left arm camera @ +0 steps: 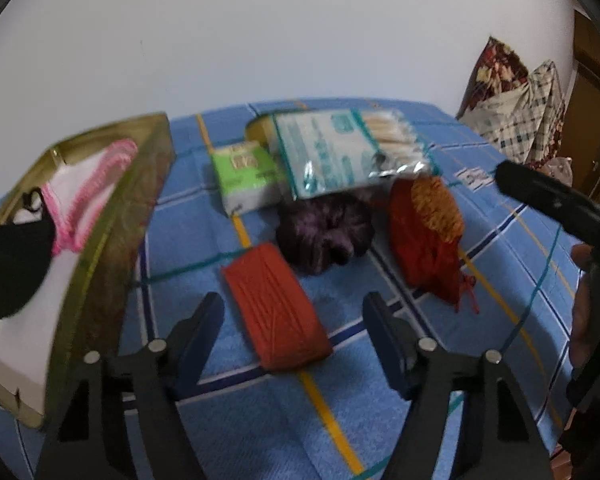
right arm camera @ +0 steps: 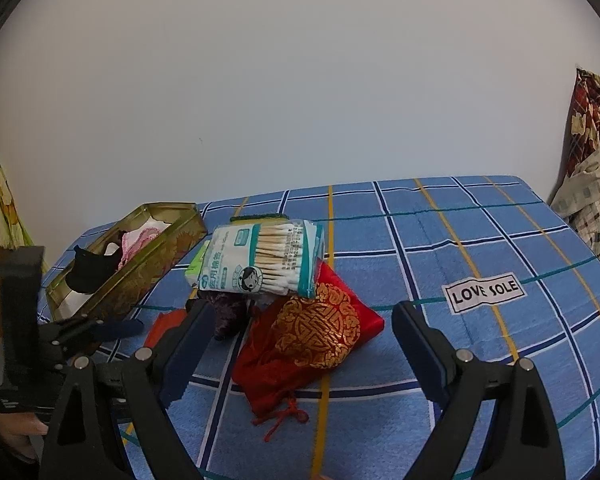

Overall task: Organize soft objects
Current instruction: 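Move the left gripper over the red knitted pouch and grasp it, then grasp the red-and-gold drawstring bag with the right gripper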

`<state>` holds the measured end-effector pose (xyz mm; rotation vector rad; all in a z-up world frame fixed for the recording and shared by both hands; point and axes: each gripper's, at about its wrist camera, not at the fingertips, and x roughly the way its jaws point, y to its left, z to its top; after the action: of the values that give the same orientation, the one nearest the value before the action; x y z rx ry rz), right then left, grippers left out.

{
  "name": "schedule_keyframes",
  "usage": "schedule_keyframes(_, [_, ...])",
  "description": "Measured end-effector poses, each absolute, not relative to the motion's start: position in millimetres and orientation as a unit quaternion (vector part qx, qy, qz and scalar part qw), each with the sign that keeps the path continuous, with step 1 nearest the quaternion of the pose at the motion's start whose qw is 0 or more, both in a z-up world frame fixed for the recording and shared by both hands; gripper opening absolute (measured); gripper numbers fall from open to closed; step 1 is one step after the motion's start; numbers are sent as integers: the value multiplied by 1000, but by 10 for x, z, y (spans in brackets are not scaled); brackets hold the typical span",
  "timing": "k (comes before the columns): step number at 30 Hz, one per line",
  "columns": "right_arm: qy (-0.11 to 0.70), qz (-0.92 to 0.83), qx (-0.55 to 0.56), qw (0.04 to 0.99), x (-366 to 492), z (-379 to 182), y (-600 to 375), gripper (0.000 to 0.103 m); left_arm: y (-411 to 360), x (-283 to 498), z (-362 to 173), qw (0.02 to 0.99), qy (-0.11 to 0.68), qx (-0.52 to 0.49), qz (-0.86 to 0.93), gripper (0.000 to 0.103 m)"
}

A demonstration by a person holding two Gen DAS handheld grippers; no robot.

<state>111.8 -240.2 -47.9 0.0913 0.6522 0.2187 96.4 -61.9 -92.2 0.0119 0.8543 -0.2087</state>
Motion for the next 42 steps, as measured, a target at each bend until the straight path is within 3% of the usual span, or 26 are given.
schedule_keyframes(2, [320,108,46,940,1125,-495,-2396,91,-620,993,-976,900,424,3,-102,60])
schedule_keyframes(4, [321,108,46,940,1127,-502,-2391,91,-626,1011,-991,899,427,6,-99,59])
schedule_keyframes(8, [322,107,49,939,1134,-528,-2386,91,-630,1033,-999,901,425,17,-87,44])
schedule_keyframes(14, [329,101,54,937,1163,-604,-2392,91,-498,1017,-952,906,412,-11,-100,38])
schedule_keyframes(42, [391,83,50,915,1405,-856,-2290,91,-301,867,-645,951,305,5,-51,34])
